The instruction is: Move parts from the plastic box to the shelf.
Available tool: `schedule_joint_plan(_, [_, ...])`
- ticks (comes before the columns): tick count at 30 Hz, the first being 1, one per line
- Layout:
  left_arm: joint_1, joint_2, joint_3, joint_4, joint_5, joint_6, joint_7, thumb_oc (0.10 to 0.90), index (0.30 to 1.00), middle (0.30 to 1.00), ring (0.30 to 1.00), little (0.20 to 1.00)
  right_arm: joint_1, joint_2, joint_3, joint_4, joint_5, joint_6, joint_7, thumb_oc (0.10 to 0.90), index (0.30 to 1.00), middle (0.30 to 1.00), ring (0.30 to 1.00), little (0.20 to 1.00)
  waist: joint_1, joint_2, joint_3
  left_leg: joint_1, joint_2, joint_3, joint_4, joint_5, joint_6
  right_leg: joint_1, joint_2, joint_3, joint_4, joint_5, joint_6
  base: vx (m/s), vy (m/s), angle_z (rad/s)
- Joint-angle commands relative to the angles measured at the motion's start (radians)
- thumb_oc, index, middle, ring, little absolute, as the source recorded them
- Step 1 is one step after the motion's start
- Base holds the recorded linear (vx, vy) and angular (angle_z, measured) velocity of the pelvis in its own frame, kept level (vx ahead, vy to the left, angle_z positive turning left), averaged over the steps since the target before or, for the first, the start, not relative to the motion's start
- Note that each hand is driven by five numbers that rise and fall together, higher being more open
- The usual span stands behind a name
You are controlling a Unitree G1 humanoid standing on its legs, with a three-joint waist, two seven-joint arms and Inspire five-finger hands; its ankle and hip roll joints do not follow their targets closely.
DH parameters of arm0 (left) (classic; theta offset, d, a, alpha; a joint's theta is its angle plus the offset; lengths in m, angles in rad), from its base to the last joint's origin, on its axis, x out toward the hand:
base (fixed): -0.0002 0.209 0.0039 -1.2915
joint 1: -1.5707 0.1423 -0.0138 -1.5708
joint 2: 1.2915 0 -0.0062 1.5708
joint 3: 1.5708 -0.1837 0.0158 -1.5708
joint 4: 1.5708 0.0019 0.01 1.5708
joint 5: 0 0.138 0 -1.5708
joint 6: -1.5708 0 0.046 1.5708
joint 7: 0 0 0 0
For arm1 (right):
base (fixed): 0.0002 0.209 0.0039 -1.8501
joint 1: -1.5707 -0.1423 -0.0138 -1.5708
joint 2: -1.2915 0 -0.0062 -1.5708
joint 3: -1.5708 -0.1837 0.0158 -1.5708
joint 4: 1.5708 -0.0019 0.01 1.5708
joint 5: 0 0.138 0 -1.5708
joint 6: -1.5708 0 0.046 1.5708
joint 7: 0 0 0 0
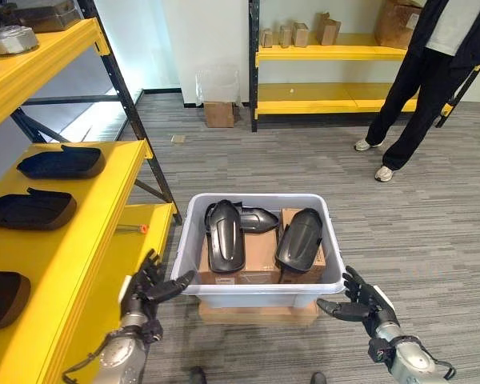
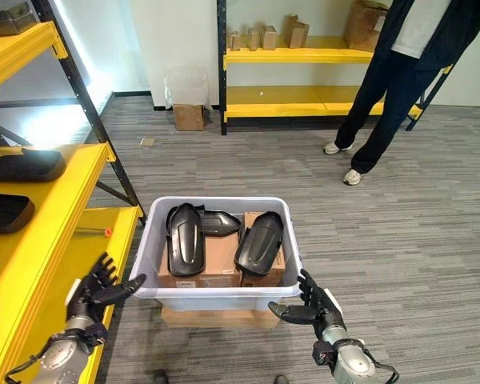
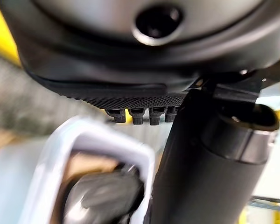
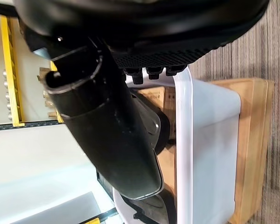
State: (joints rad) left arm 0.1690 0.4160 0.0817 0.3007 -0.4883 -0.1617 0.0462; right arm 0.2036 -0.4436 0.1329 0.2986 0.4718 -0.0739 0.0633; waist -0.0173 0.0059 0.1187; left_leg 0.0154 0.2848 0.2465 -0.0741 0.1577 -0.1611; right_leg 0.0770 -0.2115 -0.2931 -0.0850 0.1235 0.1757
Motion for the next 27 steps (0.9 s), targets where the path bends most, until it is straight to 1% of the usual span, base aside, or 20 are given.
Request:
schedule_joint_plan(1, [-0.151,0.098,0.048,-0.081,0.094,-0.177,0.056,0.900,1.000,1.000,1.000,1.000,-0.071,-0.005,-0.067,-0.127,0.003,-0.125,0.034,0.900,1.000,1.000,1.000,1.000,0.022,-0.037,-0.003,-0.039,-0.002,0.002,0.131,-0.108,0.020,-0.010,-0.045,-0.007,0.095,-0.130,-0.005,0.01,0.017,-0.13])
schedule_joint_plan(2, [-0.167,0.121,0.071,-0.096,0.122,-0.189,0.072,0.900,1.000,1.000,1.000,1.000,-0.067,-0.011,-0.075,-0.139,0.003,-0.127,0.039,0.900,1.000,1.000,1.000,1.000,0.019,-0.036,0.000,-0.038,-0.003,0.006,0.132,-0.113,0.018,-0.011,-0.045,-0.004,0.095,-0.132,-0.004,-0.01,0.035,-0.11])
schedule_joint_plan(4, [-0.284,0.212,0.091,-0.133,0.227,-0.227,0.144,0.900,1.000,1.000,1.000,1.000,-0.072,-0.037,-0.076,-0.176,0.008,-0.127,0.062,0.900,1.000,1.000,1.000,1.000,0.005,-0.034,0.008,-0.064,-0.006,0.011,0.137,-0.109,0.014,-0.041,-0.052,0.005,0.097,-0.123,-0.001,-0.03,0.035,-0.14])
schedule_joint_plan(6, [-0.373,0.273,0.072,-0.135,0.295,-0.239,0.194,0.900,1.000,1.000,1.000,1.000,-0.075,-0.059,-0.069,-0.196,0.011,-0.129,0.070,0.900,1.000,1.000,1.000,1.000,-0.008,-0.032,0.017,-0.080,-0.007,0.010,0.143,-0.110,0.010,-0.053,-0.052,0.006,0.100,-0.122,0.000,-0.03,0.015,-0.05])
schedule_joint_plan(7, [-0.378,0.274,0.069,-0.133,0.297,-0.239,0.196,0.900,1.000,1.000,1.000,1.000,-0.076,-0.058,-0.071,-0.196,0.011,-0.128,0.070,0.900,1.000,1.000,1.000,1.000,-0.007,-0.033,0.015,-0.085,-0.008,0.009,0.142,-0.106,0.012,-0.058,-0.053,0.006,0.099,-0.119,-0.001,-0.04,0.016,0.00])
schedule_joint_plan(8, [-0.454,0.329,0.051,-0.141,0.361,-0.240,0.234,0.900,1.000,1.000,1.000,1.000,-0.074,-0.077,-0.068,-0.219,0.010,-0.130,0.076,0.900,1.000,1.000,1.000,1.000,-0.018,-0.029,0.022,-0.099,-0.008,0.007,0.148,-0.109,0.008,-0.067,-0.055,0.004,0.101,-0.118,0.001,-0.04,0.018,0.00])
schedule_joint_plan(9, [-0.496,0.360,0.041,-0.140,0.382,-0.239,0.248,0.900,1.000,1.000,1.000,1.000,-0.073,-0.088,-0.068,-0.233,0.012,-0.127,0.080,0.900,1.000,1.000,1.000,1.000,-0.024,-0.027,0.026,-0.109,-0.009,0.004,0.151,-0.108,0.007,-0.077,-0.057,0.005,0.103,-0.116,0.002,-0.05,0.025,0.01])
schedule_joint_plan(10, [-0.547,0.388,0.018,-0.124,0.398,-0.239,0.269,0.900,1.000,1.000,1.000,1.000,-0.076,-0.096,-0.061,-0.241,0.012,-0.126,0.082,0.900,1.000,1.000,1.000,1.000,-0.031,-0.025,0.029,-0.119,-0.009,0.003,0.153,-0.105,0.006,-0.084,-0.059,0.005,0.105,-0.114,0.002,-0.08,0.029,0.03])
schedule_joint_plan(11, [-0.656,0.435,-0.047,-0.064,0.406,-0.233,0.294,0.900,1.000,1.000,1.000,1.000,-0.091,-0.118,-0.049,-0.255,0.020,-0.127,0.081,0.900,1.000,1.000,1.000,1.000,-0.044,-0.022,0.038,-0.135,-0.011,0.002,0.157,-0.101,0.005,-0.102,-0.061,0.008,0.106,-0.105,0.006,-0.06,0.021,-0.02])
schedule_joint_plan(12, [-0.664,0.436,-0.053,-0.059,0.407,-0.235,0.295,0.900,1.000,1.000,1.000,1.000,-0.092,-0.116,-0.052,-0.255,0.020,-0.127,0.081,0.900,1.000,1.000,1.000,1.000,-0.041,-0.023,0.039,-0.136,-0.011,0.002,0.157,-0.101,0.005,-0.103,-0.061,0.008,0.107,-0.105,0.006,-0.09,0.031,0.01])
schedule_joint_plan(13, [-0.756,0.488,-0.115,-0.007,0.450,-0.211,0.318,0.900,1.000,1.000,1.000,1.000,-0.106,-0.137,-0.036,-0.274,0.030,-0.130,0.081,0.900,1.000,1.000,1.000,1.000,-0.055,-0.018,0.048,-0.151,-0.012,0.004,0.160,-0.096,0.005,-0.119,-0.063,0.013,0.106,-0.097,0.007,-0.05,0.018,0.00])
schedule_joint_plan(14, [-0.763,0.488,-0.122,-0.002,0.450,-0.212,0.319,0.900,1.000,1.000,1.000,1.000,-0.106,-0.135,-0.038,-0.275,0.030,-0.130,0.081,0.900,1.000,1.000,1.000,1.000,-0.052,-0.019,0.048,-0.152,-0.012,0.004,0.161,-0.097,0.005,-0.121,-0.063,0.013,0.106,-0.097,0.007,-0.07,0.019,0.06])
schedule_joint_plan(17, [-0.885,0.572,-0.225,0.052,0.607,-0.147,0.337,0.900,1.000,1.000,1.000,1.000,-0.134,-0.158,-0.028,-0.291,0.040,-0.138,0.076,0.900,1.000,1.000,1.000,1.000,-0.062,-0.017,0.067,-0.187,-0.011,0.001,0.179,-0.093,0.003,-0.162,-0.064,0.021,0.124,-0.093,0.010,-0.06,0.010,-0.07])
schedule_joint_plan(18, [-0.885,0.572,-0.225,0.052,0.607,-0.147,0.337,0.900,1.000,1.000,1.000,1.000,-0.134,-0.158,-0.028,-0.291,0.040,-0.138,0.076,0.900,1.000,1.000,1.000,1.000,-0.062,-0.017,0.067,-0.187,-0.011,0.001,0.179,-0.093,0.003,-0.162,-0.064,0.021,0.124,-0.093,0.010,-0.06,0.006,-0.07])
schedule_joint_plan(20, [-0.910,0.597,-0.257,0.054,0.700,-0.111,0.339,0.900,1.000,1.000,1.000,1.000,-0.150,-0.166,-0.027,-0.295,0.037,-0.138,0.065,0.900,1.000,1.000,1.000,1.000,-0.061,-0.018,0.079,-0.197,-0.009,0.000,0.185,-0.091,0.002,-0.177,-0.063,0.027,0.132,-0.093,0.010,-0.03,-0.001,-0.03])
schedule_joint_plan(21, [-0.913,0.597,-0.259,0.054,0.701,-0.111,0.340,0.900,1.000,1.000,1.000,1.000,-0.150,-0.165,-0.027,-0.295,0.037,-0.138,0.065,0.900,1.000,1.000,1.000,1.000,-0.060,-0.019,0.079,-0.198,-0.009,0.001,0.185,-0.091,0.002,-0.178,-0.063,0.027,0.133,-0.093,0.010,-0.02,0.002,-0.04])
schedule_joint_plan(22, [-0.895,0.606,-0.252,0.022,0.771,-0.107,0.350,0.900,1.000,1.000,1.000,1.000,-0.152,-0.162,-0.036,-0.302,0.041,-0.138,0.062,0.900,1.000,1.000,1.000,1.000,-0.058,-0.021,0.090,-0.202,-0.007,0.002,0.186,-0.091,0.002,-0.188,-0.063,0.030,0.138,-0.094,0.010,-0.01,0.003,-0.07])
schedule_joint_plan(23, [-0.890,0.605,-0.248,0.019,0.772,-0.106,0.350,0.900,1.000,1.000,1.000,1.000,-0.152,-0.164,-0.035,-0.303,0.041,-0.138,0.062,0.900,1.000,1.000,1.000,1.000,-0.059,-0.020,0.089,-0.203,-0.007,0.002,0.187,-0.091,0.002,-0.189,-0.063,0.031,0.138,-0.094,0.010,-0.03,0.005,-0.05])
schedule_joint_plan(24, [-0.863,0.608,-0.236,-0.016,0.832,-0.093,0.351,0.900,1.000,1.000,1.000,1.000,-0.158,-0.167,-0.045,-0.310,0.037,-0.137,0.053,0.900,1.000,1.000,1.000,1.000,-0.055,-0.021,0.104,-0.208,-0.006,0.001,0.189,-0.091,0.002,-0.198,-0.063,0.037,0.143,-0.095,0.009,0.00,0.000,0.00])
schedule_joint_plan(27, [-0.813,0.593,-0.206,-0.053,0.863,-0.091,0.345,0.900,1.000,1.000,1.000,1.000,-0.165,-0.165,-0.055,-0.318,0.038,-0.134,0.047,0.900,1.000,1.000,1.000,1.000,-0.051,-0.026,0.121,-0.212,-0.007,0.003,0.190,-0.089,0.002,-0.209,-0.064,0.043,0.145,-0.094,0.008,0.00,0.000,0.00])
